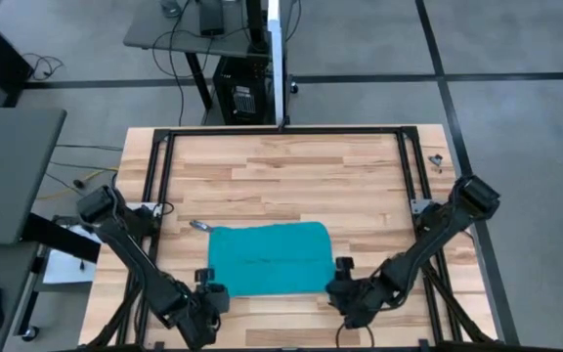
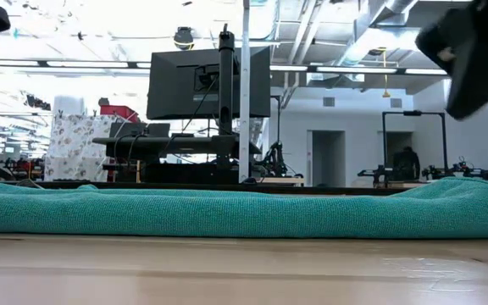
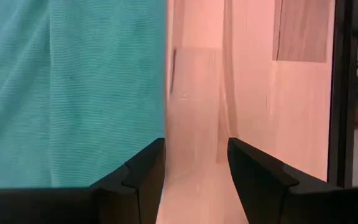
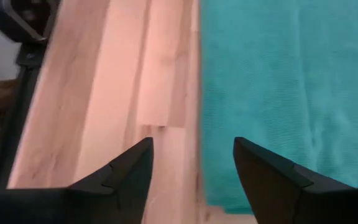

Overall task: Roll towel
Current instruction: Roll the blue towel

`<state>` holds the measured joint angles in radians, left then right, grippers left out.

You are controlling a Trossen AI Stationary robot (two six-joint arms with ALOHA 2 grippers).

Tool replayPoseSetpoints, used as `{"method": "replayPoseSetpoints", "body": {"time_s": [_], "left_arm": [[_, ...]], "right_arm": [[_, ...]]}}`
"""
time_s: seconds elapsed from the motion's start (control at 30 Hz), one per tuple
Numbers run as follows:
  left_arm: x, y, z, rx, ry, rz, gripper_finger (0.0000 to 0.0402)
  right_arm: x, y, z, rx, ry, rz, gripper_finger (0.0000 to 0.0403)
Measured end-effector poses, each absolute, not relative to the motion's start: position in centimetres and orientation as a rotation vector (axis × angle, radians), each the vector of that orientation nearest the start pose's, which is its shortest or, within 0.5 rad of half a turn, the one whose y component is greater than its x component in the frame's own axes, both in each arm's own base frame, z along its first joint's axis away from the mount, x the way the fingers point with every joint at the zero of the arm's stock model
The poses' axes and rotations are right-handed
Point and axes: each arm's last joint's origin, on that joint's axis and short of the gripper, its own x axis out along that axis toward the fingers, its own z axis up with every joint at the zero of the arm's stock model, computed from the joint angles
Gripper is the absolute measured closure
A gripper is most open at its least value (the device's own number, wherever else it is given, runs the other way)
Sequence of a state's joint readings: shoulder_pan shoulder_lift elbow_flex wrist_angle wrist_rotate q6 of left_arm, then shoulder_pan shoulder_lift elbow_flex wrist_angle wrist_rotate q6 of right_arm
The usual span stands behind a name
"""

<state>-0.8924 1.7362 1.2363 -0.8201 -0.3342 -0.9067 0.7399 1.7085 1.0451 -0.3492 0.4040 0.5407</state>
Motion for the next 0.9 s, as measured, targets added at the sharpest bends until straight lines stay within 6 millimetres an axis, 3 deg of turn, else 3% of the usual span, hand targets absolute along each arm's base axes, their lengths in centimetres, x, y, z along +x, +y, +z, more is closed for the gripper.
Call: {"method": "replayPoseSetpoints", "body": {"time_s": [0.17, 0.37, 0.9], "left_arm": [[21.3, -26.5, 19.1, 0.016, 1.178, 0.056, 0.0243], [21.4, -27.1, 17.1, 0.058, 1.206, 0.091, 0.0243], [21.5, -27.0, 17.1, 0.052, 1.202, 0.109, 0.0243]], "right_arm": [[25.9, 21.9, 17.7, -0.092, 0.887, 0.076, 0.0160], [26.5, 21.7, 16.5, -0.126, 0.879, 0.020, 0.0157], [26.6, 22.1, 15.9, -0.100, 0.879, 0.006, 0.0160]]}}
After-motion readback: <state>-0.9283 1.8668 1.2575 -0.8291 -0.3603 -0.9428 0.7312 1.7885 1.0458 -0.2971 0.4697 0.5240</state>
